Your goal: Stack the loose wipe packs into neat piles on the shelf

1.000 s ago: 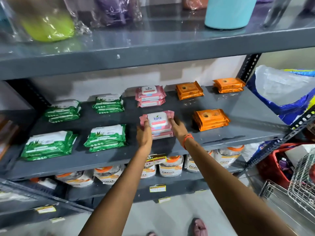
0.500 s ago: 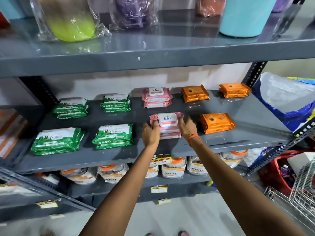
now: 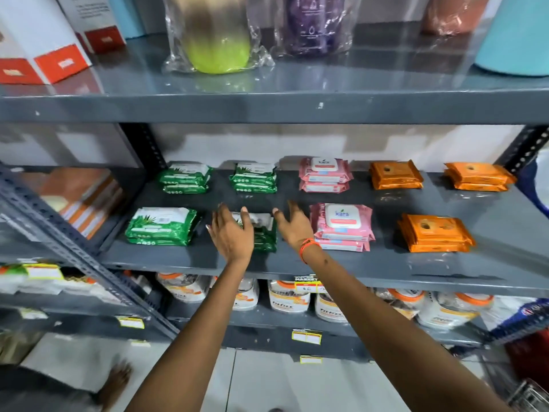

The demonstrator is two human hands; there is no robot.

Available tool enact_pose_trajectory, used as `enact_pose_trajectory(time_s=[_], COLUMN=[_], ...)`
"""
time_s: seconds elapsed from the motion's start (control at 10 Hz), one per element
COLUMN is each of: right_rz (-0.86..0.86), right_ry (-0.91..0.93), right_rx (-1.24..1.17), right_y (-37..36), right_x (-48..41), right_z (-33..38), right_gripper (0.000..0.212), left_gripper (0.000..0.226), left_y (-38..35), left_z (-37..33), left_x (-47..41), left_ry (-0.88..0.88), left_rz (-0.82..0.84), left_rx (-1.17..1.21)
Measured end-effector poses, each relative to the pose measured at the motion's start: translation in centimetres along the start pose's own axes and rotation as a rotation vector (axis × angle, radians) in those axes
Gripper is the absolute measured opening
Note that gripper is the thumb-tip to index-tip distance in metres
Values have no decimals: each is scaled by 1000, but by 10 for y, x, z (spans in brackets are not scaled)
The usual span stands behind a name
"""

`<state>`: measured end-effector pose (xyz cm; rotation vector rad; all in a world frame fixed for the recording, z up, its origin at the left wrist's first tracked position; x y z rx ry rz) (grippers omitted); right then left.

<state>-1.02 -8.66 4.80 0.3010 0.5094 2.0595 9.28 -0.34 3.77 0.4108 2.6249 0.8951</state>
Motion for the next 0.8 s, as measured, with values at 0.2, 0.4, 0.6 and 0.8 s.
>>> enact_pose_trajectory(time_s=[0.2,0.4,0.6,0.8], right_rz=[80,77,85,-41], right_ry=[-211,-254,-279,-180], right_rx=[-238,-193,-199,-98], right_y=[-43,-58,-53,-22], right_x=[6,4,5,23], right_z=[-11,-16,-12,2], right_gripper=[64,76,76,58], left_gripper=[62,52,53,74], left_y=[8,-2,-4,17], left_z=[46,55,51,31], left_x=[-18,-20,-23,0], left_ry=[243,304,323,205], left_rz=[106,192,228,145], left_rx=[105,157,169,72])
Point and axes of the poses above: each hand's wrist, its own x-axis away from the middle knuckle, its own y-axis out of the back of the hand, z = x × y, the point moved 2 cm from there along -x, towards the middle knuckle, and after that the axes turned 6 degrees about y, right-handed, at the moved point
